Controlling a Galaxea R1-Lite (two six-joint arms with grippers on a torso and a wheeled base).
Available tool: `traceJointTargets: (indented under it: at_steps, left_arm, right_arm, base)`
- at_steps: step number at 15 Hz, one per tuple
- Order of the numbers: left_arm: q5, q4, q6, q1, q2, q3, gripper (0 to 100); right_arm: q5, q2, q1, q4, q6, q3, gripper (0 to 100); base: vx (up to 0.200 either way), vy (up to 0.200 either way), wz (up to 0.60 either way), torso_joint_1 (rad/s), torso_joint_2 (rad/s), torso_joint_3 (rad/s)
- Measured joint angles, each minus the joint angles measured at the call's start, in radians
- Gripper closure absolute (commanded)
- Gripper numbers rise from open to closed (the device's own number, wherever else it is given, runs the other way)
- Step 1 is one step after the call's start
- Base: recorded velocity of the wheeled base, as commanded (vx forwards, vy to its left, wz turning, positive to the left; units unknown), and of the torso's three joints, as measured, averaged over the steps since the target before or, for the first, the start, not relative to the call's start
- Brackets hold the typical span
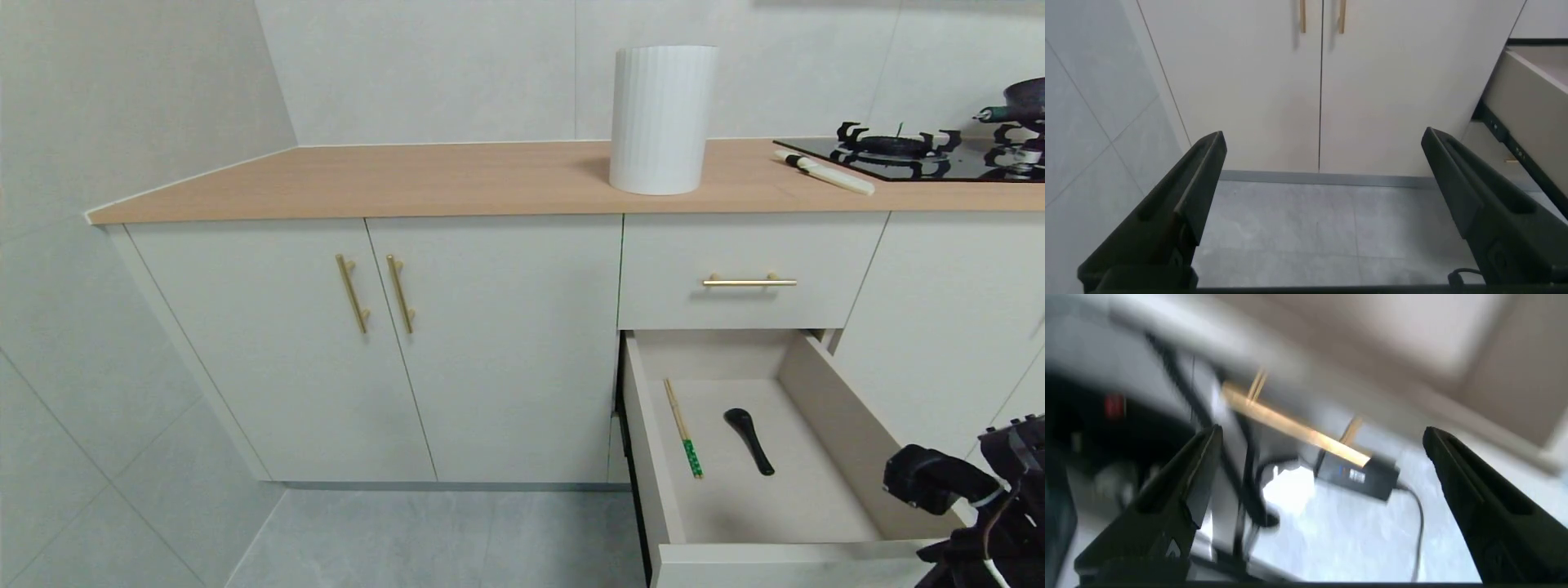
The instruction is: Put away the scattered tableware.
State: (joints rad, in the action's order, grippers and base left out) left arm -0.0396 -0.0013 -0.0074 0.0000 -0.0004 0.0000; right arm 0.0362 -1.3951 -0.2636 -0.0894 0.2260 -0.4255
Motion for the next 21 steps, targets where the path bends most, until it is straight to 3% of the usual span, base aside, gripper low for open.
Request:
traceJointTargets:
  at_steps: [5, 9, 17, 21]
  left_arm:
    - [0.0, 0.0, 0.0, 0.0, 0.0, 0.0, 0]
    - [0.0, 0.0, 0.0, 0.0, 0.0, 0.0, 0]
    - [0.0, 0.0, 0.0, 0.0, 0.0, 0.0, 0]
    - [0.0, 0.0, 0.0, 0.0, 0.0, 0.0, 0]
  right_arm:
    - [-0.005, -0.042, -0.071, -0.061, -0.008, 0.005, 0]
    - [-0.092, -0.155, -0.074, -0.06, -0.219, -0.072, 0]
    - [-0.141, -0.294, -0.077, -0.052, -0.445, -0.202, 0]
    - [-0.171, -0.377, -0.076, 0.094, -0.48, -0.255, 0]
  base:
    - [0.0, 0.0, 0.0, 0.0, 0.0, 0.0]
    - [0.0, 0.0, 0.0, 0.0, 0.0, 0.0]
    - [0.0, 0.0, 0.0, 0.0, 0.0, 0.0]
    - [0.0, 0.0, 0.0, 0.0, 0.0, 0.0]
